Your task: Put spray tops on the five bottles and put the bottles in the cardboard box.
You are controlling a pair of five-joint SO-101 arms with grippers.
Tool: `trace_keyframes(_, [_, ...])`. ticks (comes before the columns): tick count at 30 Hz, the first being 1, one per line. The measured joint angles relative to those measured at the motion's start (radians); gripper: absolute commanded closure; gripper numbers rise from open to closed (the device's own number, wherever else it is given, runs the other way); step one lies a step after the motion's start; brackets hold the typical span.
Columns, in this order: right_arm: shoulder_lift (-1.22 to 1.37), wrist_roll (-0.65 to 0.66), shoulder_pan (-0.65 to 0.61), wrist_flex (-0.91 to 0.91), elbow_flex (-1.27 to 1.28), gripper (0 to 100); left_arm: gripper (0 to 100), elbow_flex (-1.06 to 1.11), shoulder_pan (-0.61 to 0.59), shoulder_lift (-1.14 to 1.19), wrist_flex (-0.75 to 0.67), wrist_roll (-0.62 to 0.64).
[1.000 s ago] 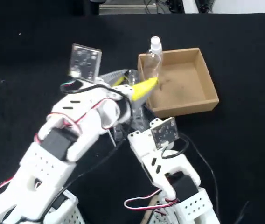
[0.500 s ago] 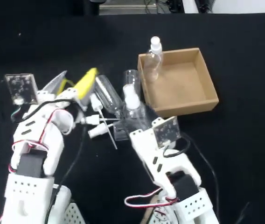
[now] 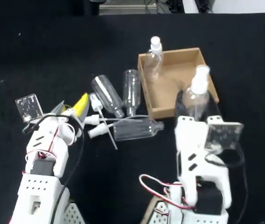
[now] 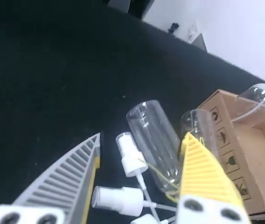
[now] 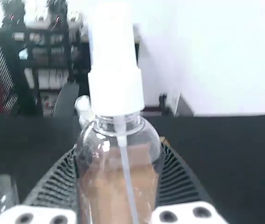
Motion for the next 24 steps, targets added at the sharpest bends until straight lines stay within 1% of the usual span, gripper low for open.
trace_keyframes(3, [0.005,0.032,0.005,-0.026,-0.071,98.8,73,0.002,0.000,0.000,0.000,0.000])
trace_keyframes(5, [0.080,0.048,0.006,-0.091,-0.104,98.8,73,0.005,0.000,0.000,0.000,0.005])
trace_keyframes(9, [0.313,0.052,0.006,-0.273,-0.109,98.8,73,0.018,0.003,0.000,-0.006,0.009])
trace_keyframes(12, [0.491,0.052,0.006,-0.408,-0.109,98.7,73,0.058,0.021,-0.002,-0.058,0.009])
trace_keyframes(16, [0.706,0.052,0.008,-0.594,-0.109,98.7,73,0.109,0.075,-0.002,-0.138,0.009])
trace_keyframes(24, [1.109,0.052,0.011,-0.931,-0.109,98.7,73,0.110,0.083,-0.002,-0.157,0.009])
